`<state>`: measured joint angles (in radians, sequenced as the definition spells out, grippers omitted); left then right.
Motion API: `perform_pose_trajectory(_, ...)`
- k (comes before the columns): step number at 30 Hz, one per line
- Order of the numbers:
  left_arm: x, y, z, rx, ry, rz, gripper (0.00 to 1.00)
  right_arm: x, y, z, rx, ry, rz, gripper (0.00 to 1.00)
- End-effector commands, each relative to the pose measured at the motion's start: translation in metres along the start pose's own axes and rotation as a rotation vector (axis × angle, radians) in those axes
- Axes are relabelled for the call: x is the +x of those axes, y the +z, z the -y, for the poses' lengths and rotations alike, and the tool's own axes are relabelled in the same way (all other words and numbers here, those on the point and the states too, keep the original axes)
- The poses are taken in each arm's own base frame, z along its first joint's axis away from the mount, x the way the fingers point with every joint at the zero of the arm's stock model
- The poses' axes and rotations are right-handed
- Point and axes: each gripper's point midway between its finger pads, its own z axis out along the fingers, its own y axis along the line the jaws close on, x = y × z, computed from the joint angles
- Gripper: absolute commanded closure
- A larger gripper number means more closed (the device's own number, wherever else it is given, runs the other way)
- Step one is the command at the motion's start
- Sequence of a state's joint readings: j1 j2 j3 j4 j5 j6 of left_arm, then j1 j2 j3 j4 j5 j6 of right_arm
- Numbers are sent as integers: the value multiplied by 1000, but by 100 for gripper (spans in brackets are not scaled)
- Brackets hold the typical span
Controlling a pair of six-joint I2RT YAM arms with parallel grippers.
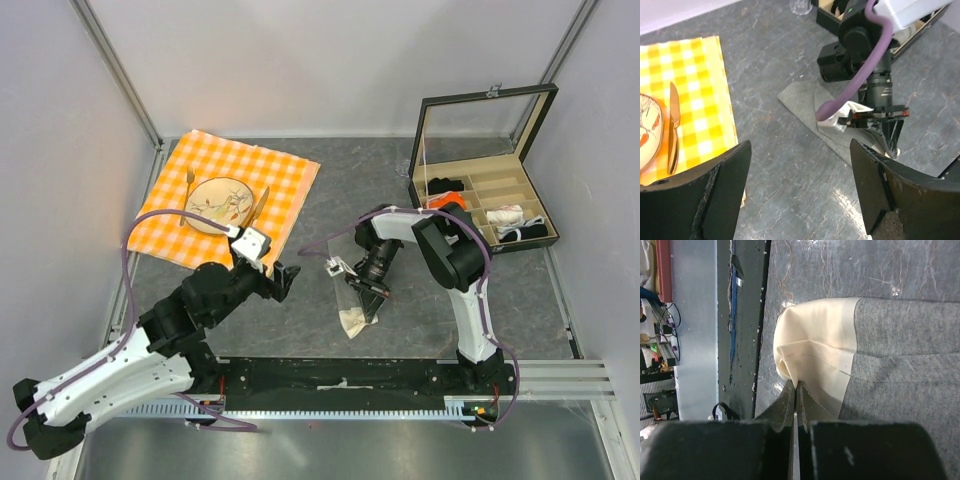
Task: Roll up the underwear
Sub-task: Roll the underwear to the center of the board.
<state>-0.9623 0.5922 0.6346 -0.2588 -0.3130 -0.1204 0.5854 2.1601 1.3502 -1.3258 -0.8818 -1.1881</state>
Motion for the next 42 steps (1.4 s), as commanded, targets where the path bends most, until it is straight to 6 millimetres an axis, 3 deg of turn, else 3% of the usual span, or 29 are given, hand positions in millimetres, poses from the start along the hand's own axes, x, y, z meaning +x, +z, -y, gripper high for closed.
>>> perform_pose_trajectory(1, -28, -12, 34, 225, 82, 80, 17, -10, -2, -13, -53, 3, 38, 96)
perform_pose_trajectory(3, -10, -11, 58, 373, 157, 54, 19, -11, -1, -12, -53, 9, 40, 96)
perform_pose_trajectory(4, 1, -12, 80, 501, 176, 25, 22, -11, -1, -11, -55, 12, 40, 97)
perform_pose_trajectory(7, 24, -9, 108, 637, 220, -31, 25, -11, 0, -10, -60, 28, 44, 96)
perform_pose_trajectory(11, 66, 11, 141, 695, 353, -102, 25, -11, 0, -9, -65, 44, 54, 96)
perform_pose_trajectory(15, 94, 24, 163, 728, 449, -100, 24, -11, -1, -6, -67, 60, 64, 96)
perform_pose_trajectory(18, 119, 35, 172, 736, 486, -119, 24, -11, -1, -6, -69, 63, 65, 96)
perform_pose_trajectory(26, 153, 69, 181, 690, 560, -143, 22, -10, -1, -5, -70, 68, 65, 96)
perform_pose_trajectory(32, 178, 88, 172, 614, 601, -204, 22, -9, -1, -5, -70, 68, 66, 96)
perform_pose_trajectory(40, 184, 100, 160, 525, 606, -203, 22, -8, -1, -5, -72, 74, 63, 96)
perform_pose_trajectory(42, 187, 101, 158, 513, 604, -212, 26, -7, 0, -5, -72, 71, 60, 96)
